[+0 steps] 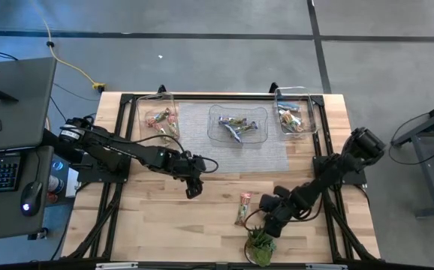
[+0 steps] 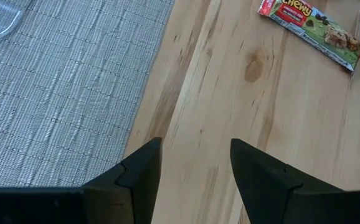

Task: Pick and place Granola Bars by type
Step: Put the yellow granola bar into the right transparent bin

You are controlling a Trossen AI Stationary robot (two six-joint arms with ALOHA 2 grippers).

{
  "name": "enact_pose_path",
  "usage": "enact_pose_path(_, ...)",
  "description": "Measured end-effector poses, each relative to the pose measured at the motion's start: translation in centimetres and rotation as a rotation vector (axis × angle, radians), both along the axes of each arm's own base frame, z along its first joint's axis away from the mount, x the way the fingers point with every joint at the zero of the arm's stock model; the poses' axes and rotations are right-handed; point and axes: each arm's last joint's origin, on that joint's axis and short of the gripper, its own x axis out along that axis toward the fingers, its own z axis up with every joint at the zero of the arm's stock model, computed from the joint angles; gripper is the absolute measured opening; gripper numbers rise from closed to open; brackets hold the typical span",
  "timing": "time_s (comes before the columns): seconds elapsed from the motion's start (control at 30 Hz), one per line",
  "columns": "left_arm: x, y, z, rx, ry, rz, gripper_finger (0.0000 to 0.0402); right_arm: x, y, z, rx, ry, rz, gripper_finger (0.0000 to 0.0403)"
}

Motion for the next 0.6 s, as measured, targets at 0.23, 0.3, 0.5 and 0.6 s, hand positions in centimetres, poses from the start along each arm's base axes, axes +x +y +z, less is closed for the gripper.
enact_pose_path(0.23,0.0,0.0,0.0,0.000,-0.001,0.000,0.0184,-1.0,-0.9,1.2,-0.056,0.032,-0.009,0.0051)
enact_pose_path(0.3,0.0,0.0,0.0,0.000,-0.001,0.000,0.0184,-1.4,-1.2,1.6,-0.072,0.045,-0.012,0.0022)
enact_pose_path(0.5,0.0,0.0,0.0,0.000,-0.001,0.000,0.0184,-2.6,-3.0,3.5,-0.192,0.039,-0.085,0.0015)
enact_pose_path(0.6,0.0,0.0,0.0,0.000,-0.001,0.000,0.0184,-3.1,-4.6,4.8,-0.281,0.021,-0.147,0.0007)
